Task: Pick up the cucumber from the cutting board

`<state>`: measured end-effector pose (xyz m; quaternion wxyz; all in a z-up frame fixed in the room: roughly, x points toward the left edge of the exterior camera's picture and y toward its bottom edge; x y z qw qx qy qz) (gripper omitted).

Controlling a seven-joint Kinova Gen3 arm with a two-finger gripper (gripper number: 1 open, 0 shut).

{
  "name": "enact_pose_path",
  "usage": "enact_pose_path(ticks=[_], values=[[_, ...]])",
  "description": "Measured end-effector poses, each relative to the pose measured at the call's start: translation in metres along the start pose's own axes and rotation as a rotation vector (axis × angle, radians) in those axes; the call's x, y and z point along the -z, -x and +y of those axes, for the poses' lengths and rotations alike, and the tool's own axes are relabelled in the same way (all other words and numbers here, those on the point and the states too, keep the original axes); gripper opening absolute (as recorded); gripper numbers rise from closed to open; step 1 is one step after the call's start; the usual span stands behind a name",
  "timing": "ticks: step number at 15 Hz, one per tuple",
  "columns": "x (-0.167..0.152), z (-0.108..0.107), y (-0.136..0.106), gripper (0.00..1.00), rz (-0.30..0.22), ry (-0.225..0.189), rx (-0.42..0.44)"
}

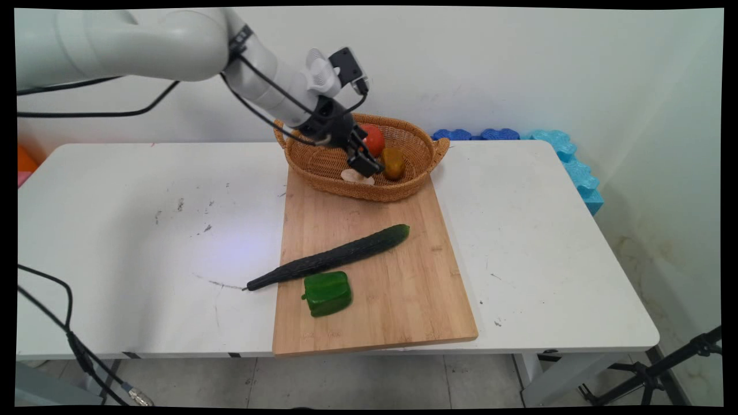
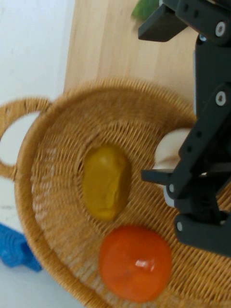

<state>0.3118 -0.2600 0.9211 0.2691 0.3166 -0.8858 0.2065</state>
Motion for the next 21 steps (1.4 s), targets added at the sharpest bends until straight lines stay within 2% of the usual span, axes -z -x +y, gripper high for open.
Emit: enact_pose_path(ticks=[4, 9, 16, 21], values=[[0.028, 0.025, 0.014, 1.00, -0.020, 0.041, 0.012], [0.049, 0.046, 0.043, 1.00, -0.061, 0.061, 0.046], [0.049, 0.056, 0.074, 1.00, -0.104, 0.064, 0.073], [0.034, 0.066, 0.100, 1.00, -0.143, 0.076, 0.090]])
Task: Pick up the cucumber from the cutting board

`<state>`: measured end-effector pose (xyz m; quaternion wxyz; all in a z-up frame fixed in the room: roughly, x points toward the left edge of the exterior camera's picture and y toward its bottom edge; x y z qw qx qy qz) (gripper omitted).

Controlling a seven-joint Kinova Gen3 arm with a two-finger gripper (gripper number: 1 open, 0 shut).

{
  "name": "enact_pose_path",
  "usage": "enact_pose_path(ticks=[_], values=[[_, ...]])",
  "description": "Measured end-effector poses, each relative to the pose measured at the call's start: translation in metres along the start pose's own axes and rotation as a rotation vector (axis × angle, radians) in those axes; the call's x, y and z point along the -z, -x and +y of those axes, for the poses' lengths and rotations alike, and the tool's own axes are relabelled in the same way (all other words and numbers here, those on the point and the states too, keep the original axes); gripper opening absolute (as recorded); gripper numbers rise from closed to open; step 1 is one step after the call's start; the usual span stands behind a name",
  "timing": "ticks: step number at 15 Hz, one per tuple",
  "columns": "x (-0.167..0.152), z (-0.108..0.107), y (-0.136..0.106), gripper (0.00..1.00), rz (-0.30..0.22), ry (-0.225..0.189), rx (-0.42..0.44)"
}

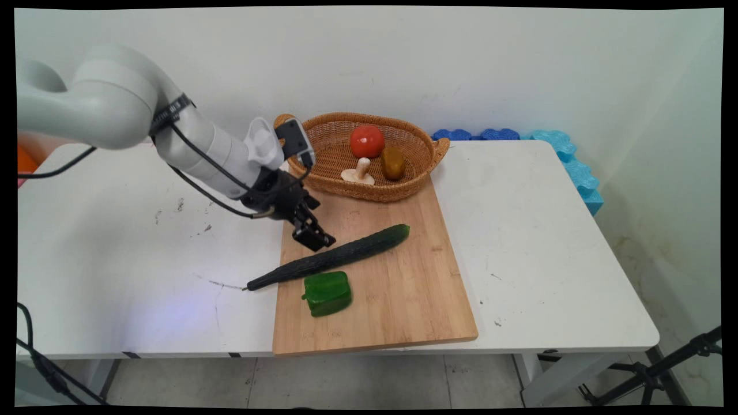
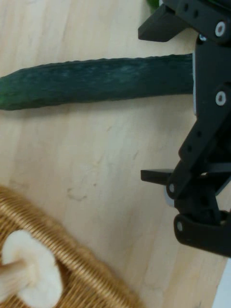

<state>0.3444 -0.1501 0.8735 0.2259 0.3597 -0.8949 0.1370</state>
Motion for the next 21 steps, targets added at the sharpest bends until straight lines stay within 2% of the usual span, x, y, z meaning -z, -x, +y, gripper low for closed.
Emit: enact_pose_path(ticks=[8, 18, 19, 21], values=[[-0.034, 0.006, 0.011, 1.00, -0.023, 0.014, 0.022], [-0.055, 0.007, 0.012, 1.00, -0.037, 0.012, 0.048], [-0.057, 0.006, 0.012, 0.00, -0.039, 0.011, 0.050], [-0.060, 0.006, 0.012, 0.00, -0.041, 0.008, 0.051]])
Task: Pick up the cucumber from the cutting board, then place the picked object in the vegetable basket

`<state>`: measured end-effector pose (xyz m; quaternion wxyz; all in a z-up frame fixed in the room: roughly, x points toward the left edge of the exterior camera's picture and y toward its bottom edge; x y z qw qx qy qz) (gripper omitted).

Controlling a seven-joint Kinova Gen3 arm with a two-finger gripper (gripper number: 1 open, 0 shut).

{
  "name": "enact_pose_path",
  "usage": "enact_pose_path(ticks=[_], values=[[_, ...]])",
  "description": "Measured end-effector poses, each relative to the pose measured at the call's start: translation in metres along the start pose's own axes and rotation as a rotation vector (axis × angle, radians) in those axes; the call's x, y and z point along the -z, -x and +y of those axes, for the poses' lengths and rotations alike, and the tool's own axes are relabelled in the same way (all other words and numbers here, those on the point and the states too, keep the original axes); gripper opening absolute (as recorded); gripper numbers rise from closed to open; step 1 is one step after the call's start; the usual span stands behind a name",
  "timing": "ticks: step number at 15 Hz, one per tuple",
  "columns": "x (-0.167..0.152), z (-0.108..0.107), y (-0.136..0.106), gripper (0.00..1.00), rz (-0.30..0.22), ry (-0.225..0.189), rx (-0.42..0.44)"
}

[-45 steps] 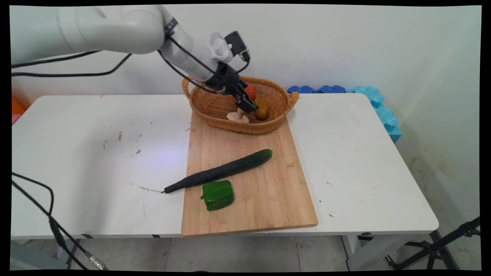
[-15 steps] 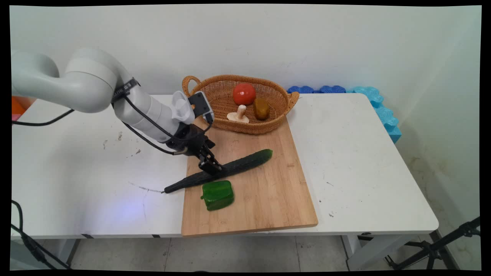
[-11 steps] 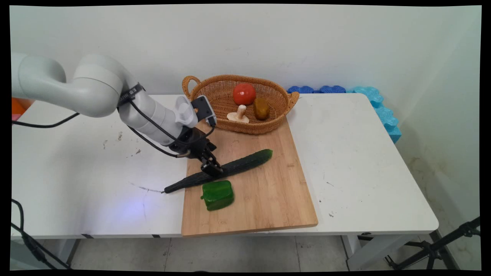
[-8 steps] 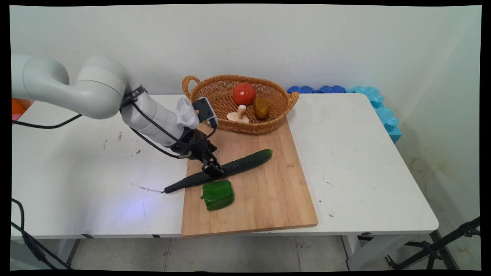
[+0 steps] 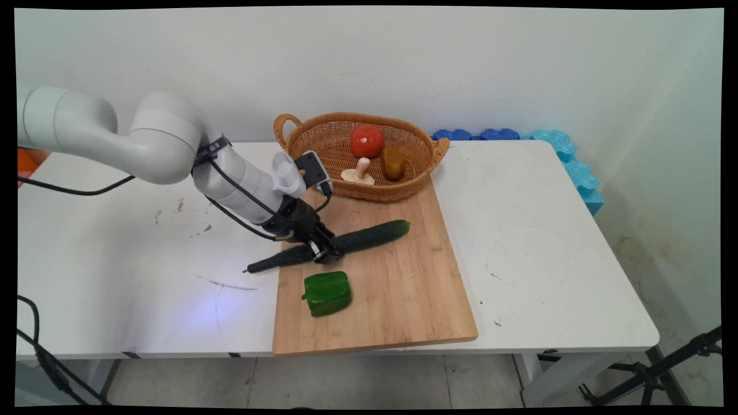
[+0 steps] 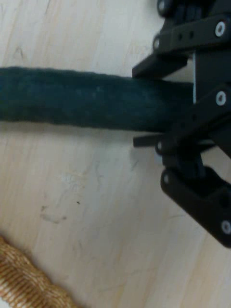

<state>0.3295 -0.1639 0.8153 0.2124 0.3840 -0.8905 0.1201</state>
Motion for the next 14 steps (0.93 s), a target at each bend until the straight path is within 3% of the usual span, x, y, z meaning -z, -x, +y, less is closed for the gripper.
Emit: enact_pose_path(ticks=[14], values=[[0.011, -0.006, -0.016, 0.00, 0.015, 0.012, -0.068]])
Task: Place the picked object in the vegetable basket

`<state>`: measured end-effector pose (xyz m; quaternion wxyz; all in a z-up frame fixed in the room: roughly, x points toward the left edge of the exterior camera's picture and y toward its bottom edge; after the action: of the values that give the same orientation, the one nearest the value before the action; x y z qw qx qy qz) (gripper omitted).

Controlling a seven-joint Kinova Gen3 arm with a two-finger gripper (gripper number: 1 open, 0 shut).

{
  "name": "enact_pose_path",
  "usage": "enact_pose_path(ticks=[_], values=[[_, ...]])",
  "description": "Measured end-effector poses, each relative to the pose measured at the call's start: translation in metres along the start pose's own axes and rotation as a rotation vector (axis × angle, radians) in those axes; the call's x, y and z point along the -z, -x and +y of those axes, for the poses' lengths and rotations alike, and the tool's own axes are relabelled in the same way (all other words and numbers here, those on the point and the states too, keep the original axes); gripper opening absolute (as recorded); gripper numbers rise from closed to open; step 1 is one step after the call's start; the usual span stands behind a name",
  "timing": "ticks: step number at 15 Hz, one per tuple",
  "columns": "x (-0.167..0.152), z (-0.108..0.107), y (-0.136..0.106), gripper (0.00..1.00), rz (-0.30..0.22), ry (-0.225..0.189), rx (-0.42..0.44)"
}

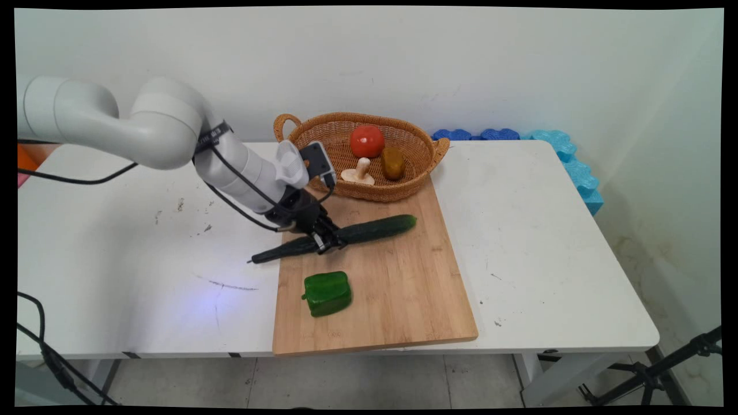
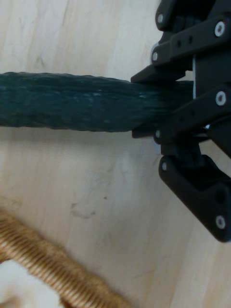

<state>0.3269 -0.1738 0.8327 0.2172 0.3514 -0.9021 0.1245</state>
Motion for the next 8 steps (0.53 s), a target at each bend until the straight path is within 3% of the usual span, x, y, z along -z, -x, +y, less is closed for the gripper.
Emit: enact_pose_path(ticks=[8], values=[[0.031, -0.024, -0.039, 0.00, 0.051, 0.000, -0.130]])
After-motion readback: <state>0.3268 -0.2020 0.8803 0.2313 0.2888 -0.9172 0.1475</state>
